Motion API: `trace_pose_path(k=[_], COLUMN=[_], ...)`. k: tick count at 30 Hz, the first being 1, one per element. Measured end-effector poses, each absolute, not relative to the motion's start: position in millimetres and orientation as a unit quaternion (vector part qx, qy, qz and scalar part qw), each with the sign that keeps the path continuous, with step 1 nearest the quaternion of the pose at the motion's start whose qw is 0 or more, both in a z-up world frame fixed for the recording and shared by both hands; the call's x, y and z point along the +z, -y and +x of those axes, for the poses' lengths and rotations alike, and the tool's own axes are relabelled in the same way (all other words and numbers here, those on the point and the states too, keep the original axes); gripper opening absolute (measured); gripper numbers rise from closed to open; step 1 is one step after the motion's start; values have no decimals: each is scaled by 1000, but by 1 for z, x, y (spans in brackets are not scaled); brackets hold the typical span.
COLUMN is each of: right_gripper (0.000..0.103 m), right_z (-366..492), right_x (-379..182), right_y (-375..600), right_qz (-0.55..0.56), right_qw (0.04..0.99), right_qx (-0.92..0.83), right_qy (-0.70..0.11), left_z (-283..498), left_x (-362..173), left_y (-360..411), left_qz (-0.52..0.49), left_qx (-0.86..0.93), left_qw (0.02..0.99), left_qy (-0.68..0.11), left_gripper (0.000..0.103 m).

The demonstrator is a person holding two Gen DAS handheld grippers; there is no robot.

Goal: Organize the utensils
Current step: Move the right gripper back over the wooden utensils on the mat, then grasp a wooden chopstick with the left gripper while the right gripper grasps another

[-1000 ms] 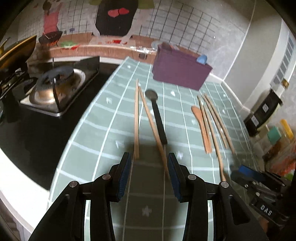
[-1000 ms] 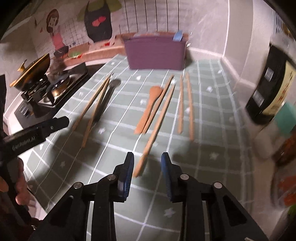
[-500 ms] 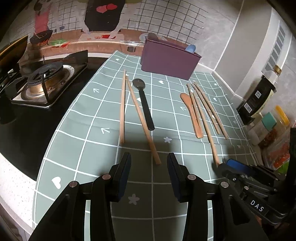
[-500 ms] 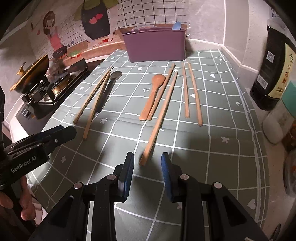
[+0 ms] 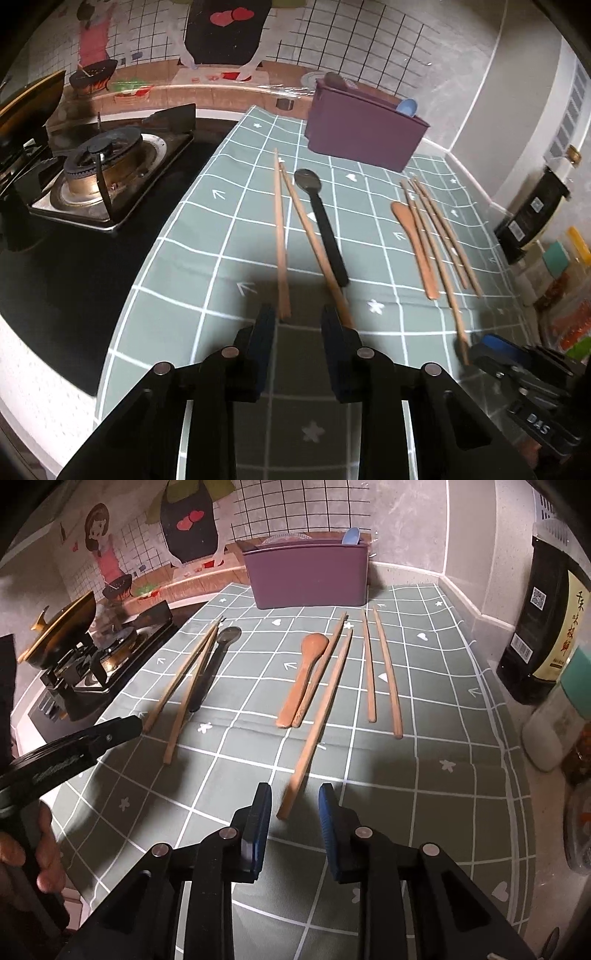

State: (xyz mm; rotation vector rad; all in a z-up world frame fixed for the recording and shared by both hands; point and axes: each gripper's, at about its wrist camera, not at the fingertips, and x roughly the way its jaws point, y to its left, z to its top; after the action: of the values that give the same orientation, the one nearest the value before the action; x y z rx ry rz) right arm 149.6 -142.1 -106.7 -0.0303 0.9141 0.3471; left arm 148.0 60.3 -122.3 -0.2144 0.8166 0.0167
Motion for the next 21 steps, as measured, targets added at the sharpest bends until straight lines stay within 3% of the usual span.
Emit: trace_pose_path(k=[17,21], right_gripper=[26,26], right_z=[162,169], right_x=[-98,-97], right_y=[147,150], right_qz=[-9,3], right_qw=[893,891], right_qx=[148,146], right_qy=[-426,-429], left_z=[168,168], left_x=[-139,-139], left_y=[-56,-58], left_qz=[-75,-75], left_qx=[30,33], left_qw=[902,903], left_qy=[-425,-422], left_gripper=[8,7])
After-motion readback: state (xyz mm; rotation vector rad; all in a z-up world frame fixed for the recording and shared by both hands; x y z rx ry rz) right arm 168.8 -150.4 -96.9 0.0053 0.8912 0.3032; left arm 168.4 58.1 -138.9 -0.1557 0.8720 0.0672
